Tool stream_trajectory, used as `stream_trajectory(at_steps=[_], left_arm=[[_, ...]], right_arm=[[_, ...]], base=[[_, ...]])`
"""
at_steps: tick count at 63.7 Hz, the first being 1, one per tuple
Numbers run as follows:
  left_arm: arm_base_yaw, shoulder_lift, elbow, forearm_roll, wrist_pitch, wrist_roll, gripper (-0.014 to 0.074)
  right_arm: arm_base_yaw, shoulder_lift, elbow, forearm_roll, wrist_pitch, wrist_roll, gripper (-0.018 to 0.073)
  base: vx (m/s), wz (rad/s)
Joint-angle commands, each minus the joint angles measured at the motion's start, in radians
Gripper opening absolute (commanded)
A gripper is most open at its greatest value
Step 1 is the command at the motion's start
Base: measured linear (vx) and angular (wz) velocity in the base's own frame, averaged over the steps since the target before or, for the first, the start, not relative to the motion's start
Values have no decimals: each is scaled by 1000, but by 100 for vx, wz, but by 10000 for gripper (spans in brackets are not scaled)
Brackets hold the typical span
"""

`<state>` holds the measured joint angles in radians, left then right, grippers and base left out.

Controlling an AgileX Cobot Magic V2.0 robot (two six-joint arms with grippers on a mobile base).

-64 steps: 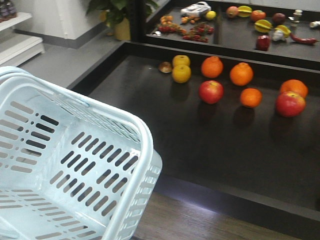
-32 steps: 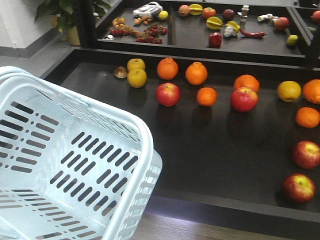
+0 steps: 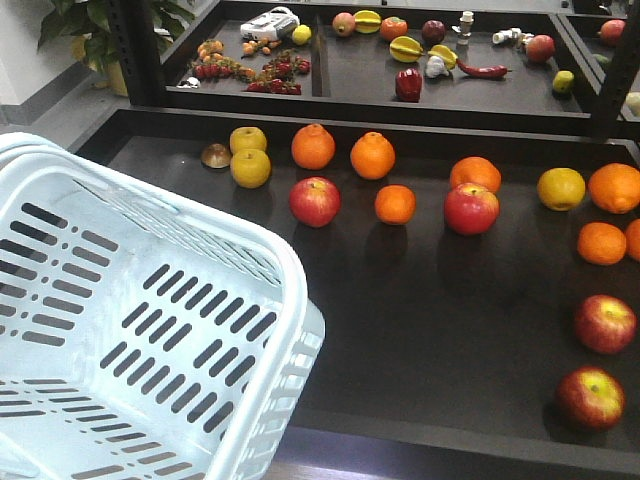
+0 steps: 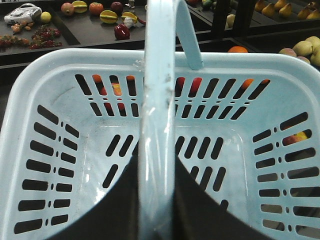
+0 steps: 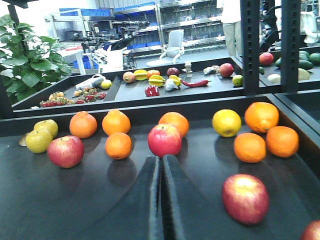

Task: Pick three apples into basket with both arms
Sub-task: 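Turn the base toward the fruit table with apples and oranges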

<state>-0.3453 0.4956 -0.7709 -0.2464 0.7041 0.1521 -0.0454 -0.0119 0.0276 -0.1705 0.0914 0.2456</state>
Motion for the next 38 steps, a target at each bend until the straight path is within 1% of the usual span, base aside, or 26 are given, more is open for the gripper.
stream_trajectory(at_steps=[1, 20, 38], left_arm=[[-5, 1, -28, -20, -108, -12, -6], [-5, 1, -28, -20, -108, -12, -6], [-5, 1, -28, -20, -108, -12, -6]], right_arm=[[-5, -11, 14, -9, -75, -7, -4], [-5, -11, 14, -9, -75, -7, -4], [-5, -11, 14, -9, -75, -7, -4]], base=[[12, 8], [14, 8], [13, -4]])
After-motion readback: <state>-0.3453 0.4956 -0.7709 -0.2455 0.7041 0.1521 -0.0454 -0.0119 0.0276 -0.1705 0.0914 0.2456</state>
